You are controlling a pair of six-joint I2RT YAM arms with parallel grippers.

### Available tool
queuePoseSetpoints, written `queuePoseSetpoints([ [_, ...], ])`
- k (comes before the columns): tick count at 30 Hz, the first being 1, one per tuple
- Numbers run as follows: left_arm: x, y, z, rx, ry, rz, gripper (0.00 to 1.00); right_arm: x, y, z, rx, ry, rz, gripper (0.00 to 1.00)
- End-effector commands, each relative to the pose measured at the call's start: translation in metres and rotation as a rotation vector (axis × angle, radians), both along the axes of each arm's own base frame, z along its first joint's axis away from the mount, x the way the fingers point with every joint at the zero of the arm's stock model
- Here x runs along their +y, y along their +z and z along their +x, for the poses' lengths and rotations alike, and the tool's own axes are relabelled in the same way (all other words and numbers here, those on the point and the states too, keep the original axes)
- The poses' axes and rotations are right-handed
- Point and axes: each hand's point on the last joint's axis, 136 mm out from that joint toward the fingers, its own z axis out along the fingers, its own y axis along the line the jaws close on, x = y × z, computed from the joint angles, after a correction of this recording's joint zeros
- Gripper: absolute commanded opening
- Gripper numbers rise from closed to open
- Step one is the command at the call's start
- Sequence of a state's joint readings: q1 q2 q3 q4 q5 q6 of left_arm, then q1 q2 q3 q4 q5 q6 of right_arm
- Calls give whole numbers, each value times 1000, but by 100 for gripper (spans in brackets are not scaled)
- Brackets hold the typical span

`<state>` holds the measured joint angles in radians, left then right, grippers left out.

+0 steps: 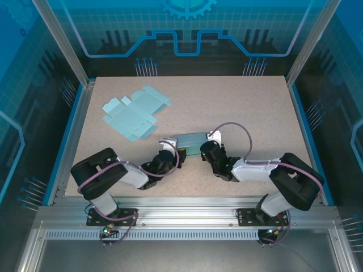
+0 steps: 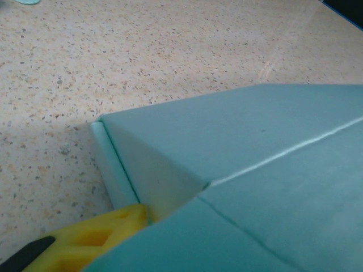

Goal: Fold the paper box

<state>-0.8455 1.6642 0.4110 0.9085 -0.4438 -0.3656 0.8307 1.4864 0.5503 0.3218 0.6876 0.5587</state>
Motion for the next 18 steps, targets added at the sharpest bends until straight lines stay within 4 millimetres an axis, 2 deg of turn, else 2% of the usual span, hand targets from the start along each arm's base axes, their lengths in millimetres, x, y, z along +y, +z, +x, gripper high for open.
queuePoseSetpoints([
  [1,-3,11,-12,-12,-50,-40,52,4,-9,-9,27,16,-7,16],
  [6,2,23,-22,-8,-60,-56,69,3,-8,-12,26,11,-16,19],
  [10,11,27,-30,3,-55,-76,83,3,-4,-15,23,9,-26,31],
  [18,25,40,-54,70,-80,-104,99,0,14,-29,10,6,-68,51],
])
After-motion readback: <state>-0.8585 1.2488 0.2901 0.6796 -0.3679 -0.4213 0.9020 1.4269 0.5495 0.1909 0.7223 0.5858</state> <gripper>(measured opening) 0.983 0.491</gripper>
